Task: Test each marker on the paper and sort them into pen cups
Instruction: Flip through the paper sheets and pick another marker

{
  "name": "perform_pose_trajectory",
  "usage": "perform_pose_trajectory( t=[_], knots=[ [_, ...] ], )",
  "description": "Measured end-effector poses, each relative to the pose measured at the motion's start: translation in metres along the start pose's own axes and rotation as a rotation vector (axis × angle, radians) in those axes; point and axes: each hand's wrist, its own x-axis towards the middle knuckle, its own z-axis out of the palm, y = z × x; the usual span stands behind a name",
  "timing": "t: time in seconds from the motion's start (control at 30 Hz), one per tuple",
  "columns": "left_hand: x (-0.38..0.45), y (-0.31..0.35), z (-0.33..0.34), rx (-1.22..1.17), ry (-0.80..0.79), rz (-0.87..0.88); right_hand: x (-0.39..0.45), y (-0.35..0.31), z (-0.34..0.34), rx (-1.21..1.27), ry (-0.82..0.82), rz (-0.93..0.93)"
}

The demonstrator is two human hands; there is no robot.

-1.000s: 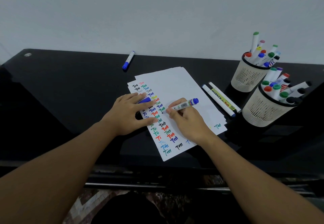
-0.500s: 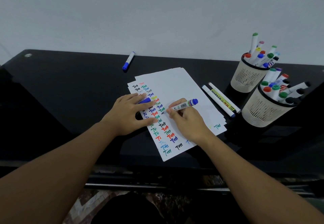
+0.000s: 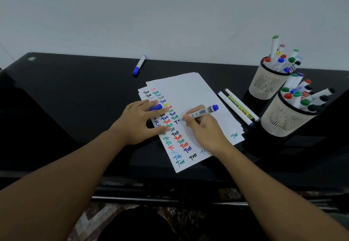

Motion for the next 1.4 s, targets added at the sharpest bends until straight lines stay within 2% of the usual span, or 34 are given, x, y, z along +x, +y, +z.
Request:
perform_pose_trajectory(
  t=[0.5,0.67,1.4],
  knots=[
    [-0.0011,0.0012,-0.0023,-0.006,-0.019,-0.011,0.0002,-0.0026,-0.0003,-0.079,-0.034,-0.004],
    [-0.0012,0.002,-0.001,-0.013,-0.005,-0.011,-0.0003,-0.0013,-0.0009,-0.027,0.015,0.004],
    [-0.0016,0.0038,-0.0033,-0.024,-0.009,-0.019,0.0033,-0.0009,0.0009,-0.1,0.017,-0.017]
  ],
)
